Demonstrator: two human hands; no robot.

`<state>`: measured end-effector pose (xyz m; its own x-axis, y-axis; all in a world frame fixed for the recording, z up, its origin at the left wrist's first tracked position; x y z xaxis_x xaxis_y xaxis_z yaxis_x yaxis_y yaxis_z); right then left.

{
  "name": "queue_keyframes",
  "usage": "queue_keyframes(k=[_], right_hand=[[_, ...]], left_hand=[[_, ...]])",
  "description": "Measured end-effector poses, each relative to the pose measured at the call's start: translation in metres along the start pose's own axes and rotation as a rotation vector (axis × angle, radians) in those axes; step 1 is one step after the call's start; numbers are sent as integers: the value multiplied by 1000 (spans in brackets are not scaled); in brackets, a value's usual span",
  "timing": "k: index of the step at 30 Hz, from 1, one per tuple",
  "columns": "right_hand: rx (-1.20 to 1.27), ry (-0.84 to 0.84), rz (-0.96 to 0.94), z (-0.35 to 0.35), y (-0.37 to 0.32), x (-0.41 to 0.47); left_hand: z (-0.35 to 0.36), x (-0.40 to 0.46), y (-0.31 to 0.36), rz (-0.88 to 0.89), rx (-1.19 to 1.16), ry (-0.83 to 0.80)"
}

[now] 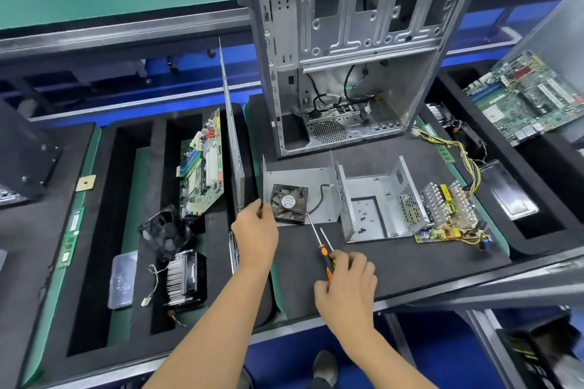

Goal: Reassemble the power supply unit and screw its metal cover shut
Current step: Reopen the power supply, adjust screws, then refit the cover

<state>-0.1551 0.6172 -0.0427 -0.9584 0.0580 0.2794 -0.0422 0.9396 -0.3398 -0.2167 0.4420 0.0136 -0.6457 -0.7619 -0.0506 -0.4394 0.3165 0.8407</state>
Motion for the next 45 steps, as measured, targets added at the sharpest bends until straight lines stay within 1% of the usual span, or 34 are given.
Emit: queue_keyframes(k=[4,7,9,14,17,20,22,24,26,29,33,38,40,42,44,45], right_hand=[[-27,27,-90,5,9,7],[5,49,-160,8,17,10],[45,55,-243,8,25,8],[175,47,-527,4,34,11],[177,84,-576,7,23,20],[181,113,-526,11,15,25],[109,113,-455,12,18,23],[52,93,-378,11,25,19],[68,56,-339,9,31,17],[91,23,-356,7,32,18],[117,36,-384,6,21,31],[141,44,-342,7,15,32],[159,71,-295,3,16,27],[206,154,-207,-4,18,30],[268,221,-112,-12,17,42],[299,220,-78,-16,15,50]], left_hand=[[-3,-3,-6,-13,-25,-31],[-4,-4,-8,-19,-33,-30],[-4,-3,-8,-18,-36,-40],[-5,-4,-10,-38,-19,-90],[-5,-8,-13,-65,-32,-114],[-2,-13,-19,-77,-27,-124],[-3,-16,-20,-76,-26,-132],[-4,-17,-20,-99,-28,-144],[-5,-18,-21,-112,-18,-141],[-5,-19,-24,-76,-5,-128],[-4,-19,-23,-64,12,-108],[-4,-22,-20,-66,34,-115],[-4,-21,-18,-79,43,-108],[-2,-18,-14,-74,68,-107],[0,-15,-9,-30,120,-101],[2,-13,-6,-7,150,-96]])
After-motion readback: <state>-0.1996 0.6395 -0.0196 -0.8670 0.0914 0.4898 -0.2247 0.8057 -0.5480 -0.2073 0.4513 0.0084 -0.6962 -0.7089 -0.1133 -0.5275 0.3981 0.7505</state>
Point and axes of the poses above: each hand's wrist, its own x-axis towards the middle knuckle, its own z-axis out of the palm, y = z × x, the point moved 2 cm from there along x, towards the middle knuckle, and after that the axes turned 10 degrees about y, right-handed, at the moved point
